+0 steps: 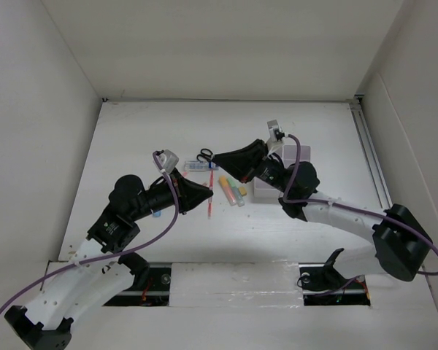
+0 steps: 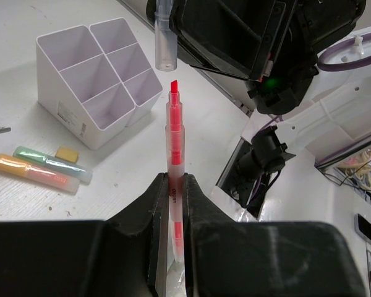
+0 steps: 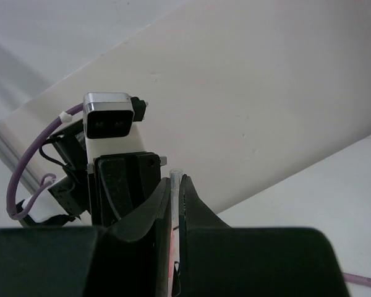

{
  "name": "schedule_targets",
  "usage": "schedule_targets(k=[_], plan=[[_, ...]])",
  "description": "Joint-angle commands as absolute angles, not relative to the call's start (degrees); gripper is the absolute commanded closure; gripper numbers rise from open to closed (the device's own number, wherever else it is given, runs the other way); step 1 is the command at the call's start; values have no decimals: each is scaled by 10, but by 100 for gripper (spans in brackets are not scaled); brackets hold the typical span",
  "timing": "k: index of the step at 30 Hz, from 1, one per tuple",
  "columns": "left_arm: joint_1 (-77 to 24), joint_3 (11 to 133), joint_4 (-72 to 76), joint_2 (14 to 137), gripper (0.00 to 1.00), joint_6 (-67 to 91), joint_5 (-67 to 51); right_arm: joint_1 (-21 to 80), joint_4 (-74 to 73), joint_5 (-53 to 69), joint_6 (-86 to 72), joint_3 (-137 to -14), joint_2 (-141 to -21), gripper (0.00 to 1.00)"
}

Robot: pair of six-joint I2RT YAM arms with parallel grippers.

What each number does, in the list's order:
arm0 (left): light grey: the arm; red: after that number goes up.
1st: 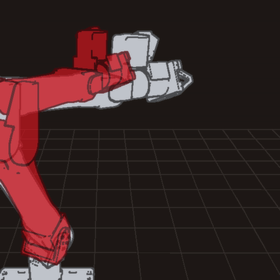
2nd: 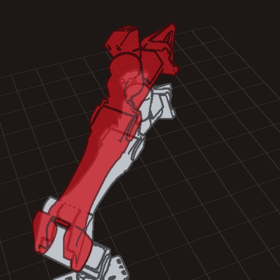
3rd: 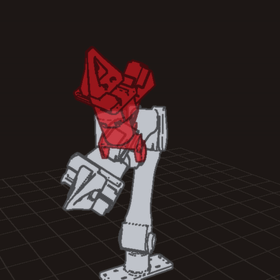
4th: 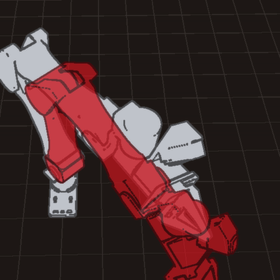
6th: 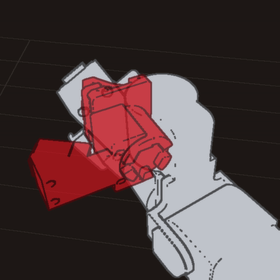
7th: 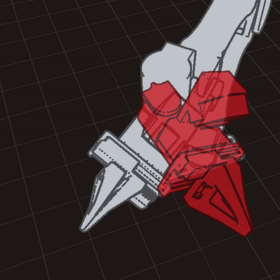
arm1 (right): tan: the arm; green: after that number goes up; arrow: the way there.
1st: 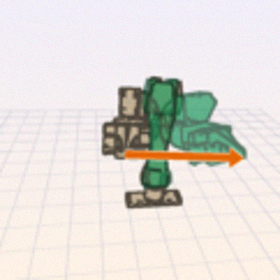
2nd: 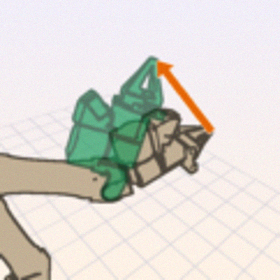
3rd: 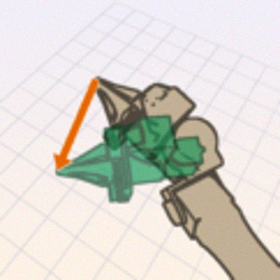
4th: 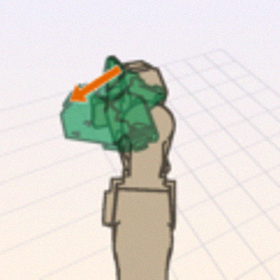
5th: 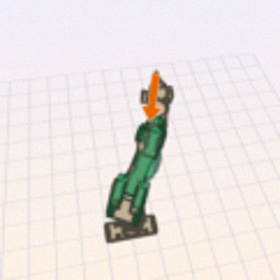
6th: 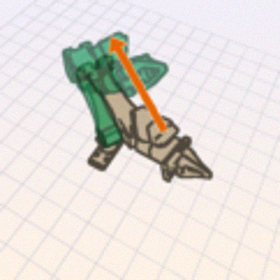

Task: Sort the stationery into containers
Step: Cap the pen

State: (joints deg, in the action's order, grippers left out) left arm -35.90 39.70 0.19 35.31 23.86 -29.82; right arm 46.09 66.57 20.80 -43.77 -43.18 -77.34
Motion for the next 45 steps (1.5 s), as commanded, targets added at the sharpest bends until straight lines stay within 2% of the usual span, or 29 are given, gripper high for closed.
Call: schedule_targets(k=[1,11,26,45], plan=[[-358,392,26,346,100,227,-311,457,700,214,-439,-439,-779,100],[-358,392,26,346,100,227,-311,457,719,219,-451,-434,-792,100],[-358,392,21,346,100,227,-311,457,691,213,-444,-434,-752,100],[-358,392,21,346,100,227,-311,457,717,213,-455,-429,-773,100]])
